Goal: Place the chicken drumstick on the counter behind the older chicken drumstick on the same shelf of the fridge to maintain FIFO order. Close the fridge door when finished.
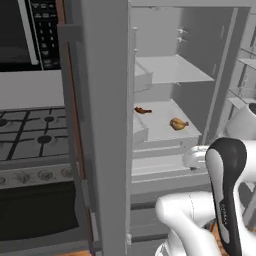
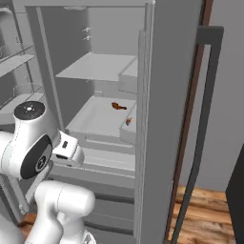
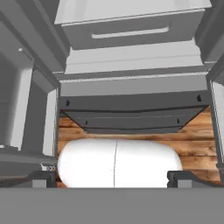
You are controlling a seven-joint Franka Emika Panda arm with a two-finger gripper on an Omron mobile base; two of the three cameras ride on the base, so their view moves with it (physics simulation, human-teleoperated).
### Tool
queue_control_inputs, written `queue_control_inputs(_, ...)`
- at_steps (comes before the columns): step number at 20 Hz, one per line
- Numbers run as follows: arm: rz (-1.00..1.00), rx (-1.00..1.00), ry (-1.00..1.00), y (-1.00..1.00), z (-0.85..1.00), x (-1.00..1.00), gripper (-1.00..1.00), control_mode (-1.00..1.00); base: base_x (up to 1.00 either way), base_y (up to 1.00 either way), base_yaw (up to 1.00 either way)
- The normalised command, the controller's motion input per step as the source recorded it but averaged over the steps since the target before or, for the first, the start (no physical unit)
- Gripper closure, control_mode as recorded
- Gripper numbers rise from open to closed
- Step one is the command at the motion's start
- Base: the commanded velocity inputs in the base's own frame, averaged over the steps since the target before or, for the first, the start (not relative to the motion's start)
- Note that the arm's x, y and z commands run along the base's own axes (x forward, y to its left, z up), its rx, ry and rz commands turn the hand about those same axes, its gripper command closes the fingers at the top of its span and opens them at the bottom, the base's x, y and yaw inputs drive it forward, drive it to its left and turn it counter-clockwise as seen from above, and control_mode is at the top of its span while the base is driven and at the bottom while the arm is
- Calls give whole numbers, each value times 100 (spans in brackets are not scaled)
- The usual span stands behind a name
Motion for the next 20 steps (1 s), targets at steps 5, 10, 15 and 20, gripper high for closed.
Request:
queue_control_inputs(5, 0, 0, 0, 0, 0, 0, -100, 100, -70, -19, -10)
queue_control_inputs(10, 0, 0, 0, 0, 0, 0, -100, 100, -16, -3, -8)
queue_control_inputs(15, 0, 0, 0, 0, 0, 0, -100, 100, -34, -13, -3)
queue_control_inputs(20, 0, 0, 0, 0, 0, 0, -100, 100, -30, -3, -1)
